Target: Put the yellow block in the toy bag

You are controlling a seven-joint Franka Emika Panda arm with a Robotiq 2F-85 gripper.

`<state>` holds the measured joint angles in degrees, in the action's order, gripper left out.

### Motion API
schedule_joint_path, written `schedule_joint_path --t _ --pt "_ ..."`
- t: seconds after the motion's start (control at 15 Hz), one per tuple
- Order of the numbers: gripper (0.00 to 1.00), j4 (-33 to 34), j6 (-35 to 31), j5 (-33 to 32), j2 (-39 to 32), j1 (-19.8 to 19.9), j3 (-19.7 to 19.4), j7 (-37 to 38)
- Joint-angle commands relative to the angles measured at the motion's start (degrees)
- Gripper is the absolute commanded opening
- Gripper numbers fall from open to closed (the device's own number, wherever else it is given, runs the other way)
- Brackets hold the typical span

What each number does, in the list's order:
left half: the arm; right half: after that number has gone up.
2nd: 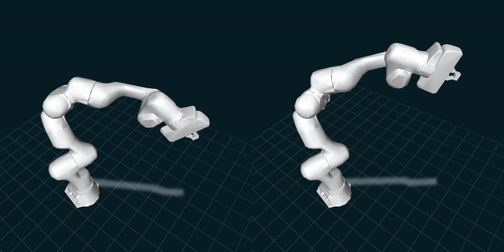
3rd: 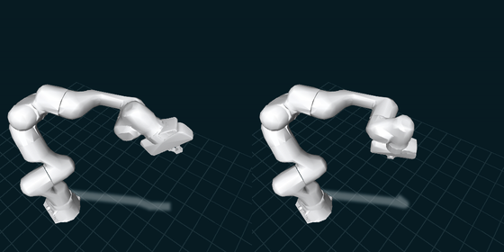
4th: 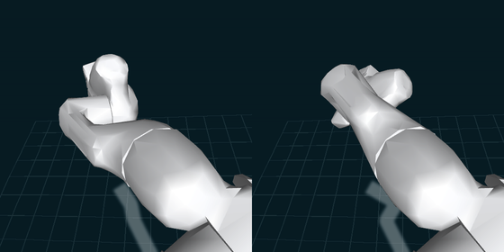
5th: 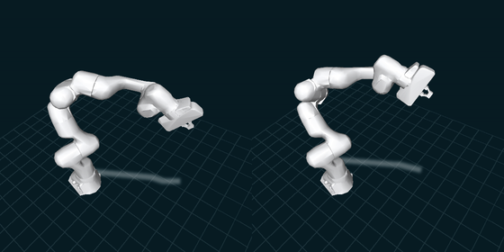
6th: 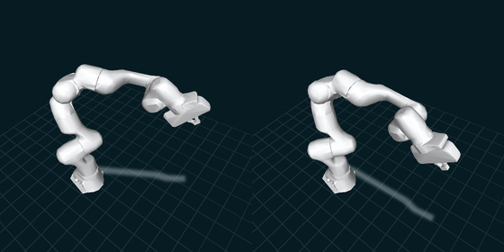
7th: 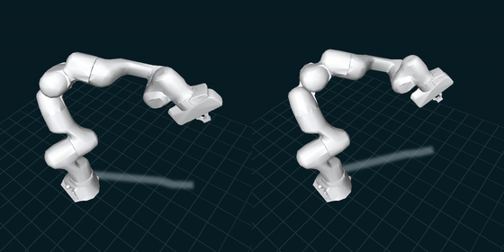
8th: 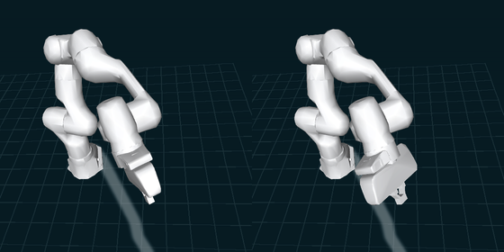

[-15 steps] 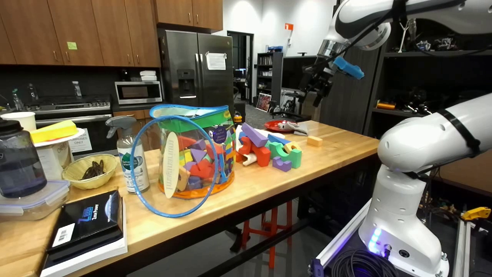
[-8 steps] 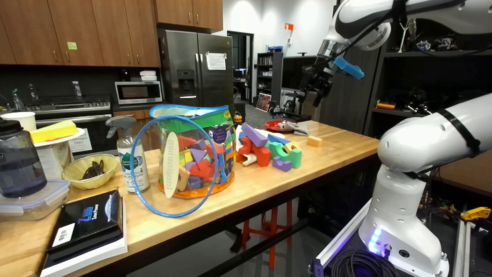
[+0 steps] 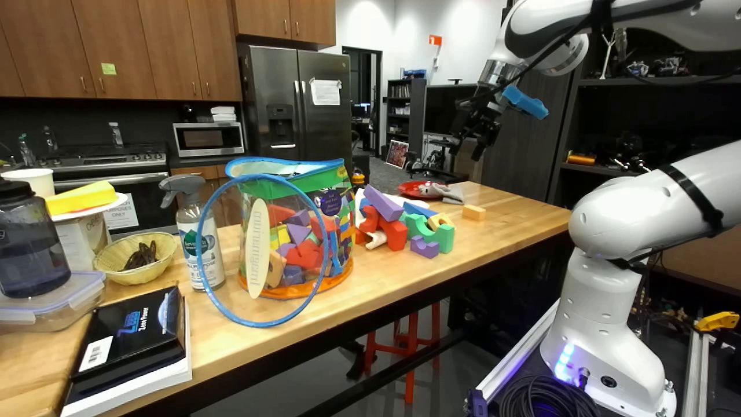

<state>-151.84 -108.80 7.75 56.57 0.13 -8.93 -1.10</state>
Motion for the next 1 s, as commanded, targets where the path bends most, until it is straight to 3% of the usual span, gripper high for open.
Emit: schedule_joint_path --t 0.0,0.93 --pt "1.00 0.2 0.3 0.8 -0.2 1.1 0.8 -0.8" --pt "1.00 -0.1 0.6 -0.1 0.0 0.8 1.9 -2.6"
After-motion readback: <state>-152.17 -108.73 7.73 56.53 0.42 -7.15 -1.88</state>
